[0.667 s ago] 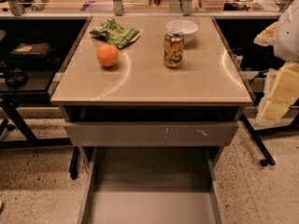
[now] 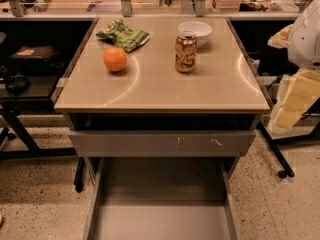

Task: Place orange can into middle drawer

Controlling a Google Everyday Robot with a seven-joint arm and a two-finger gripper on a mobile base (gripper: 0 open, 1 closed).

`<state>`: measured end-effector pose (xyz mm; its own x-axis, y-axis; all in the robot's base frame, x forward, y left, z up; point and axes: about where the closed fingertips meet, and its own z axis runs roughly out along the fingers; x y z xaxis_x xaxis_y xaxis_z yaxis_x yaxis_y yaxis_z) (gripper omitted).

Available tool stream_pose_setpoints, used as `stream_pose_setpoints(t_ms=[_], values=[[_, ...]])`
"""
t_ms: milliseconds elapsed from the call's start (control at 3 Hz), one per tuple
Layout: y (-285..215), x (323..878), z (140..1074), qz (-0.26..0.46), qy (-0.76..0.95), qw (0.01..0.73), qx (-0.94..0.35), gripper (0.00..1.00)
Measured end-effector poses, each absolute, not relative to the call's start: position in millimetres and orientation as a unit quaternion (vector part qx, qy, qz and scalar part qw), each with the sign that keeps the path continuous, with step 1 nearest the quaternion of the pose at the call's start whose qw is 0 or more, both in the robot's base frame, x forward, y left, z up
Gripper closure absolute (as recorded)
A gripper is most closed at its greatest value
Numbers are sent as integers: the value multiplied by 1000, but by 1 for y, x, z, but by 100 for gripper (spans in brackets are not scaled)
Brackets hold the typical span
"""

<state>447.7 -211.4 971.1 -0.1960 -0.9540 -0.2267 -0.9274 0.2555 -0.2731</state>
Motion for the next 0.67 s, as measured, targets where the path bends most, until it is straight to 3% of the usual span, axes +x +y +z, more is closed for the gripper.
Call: stream_pose_setpoints(t_ms=[667], values=[[-179, 517, 954, -29, 718, 271, -641, 0]])
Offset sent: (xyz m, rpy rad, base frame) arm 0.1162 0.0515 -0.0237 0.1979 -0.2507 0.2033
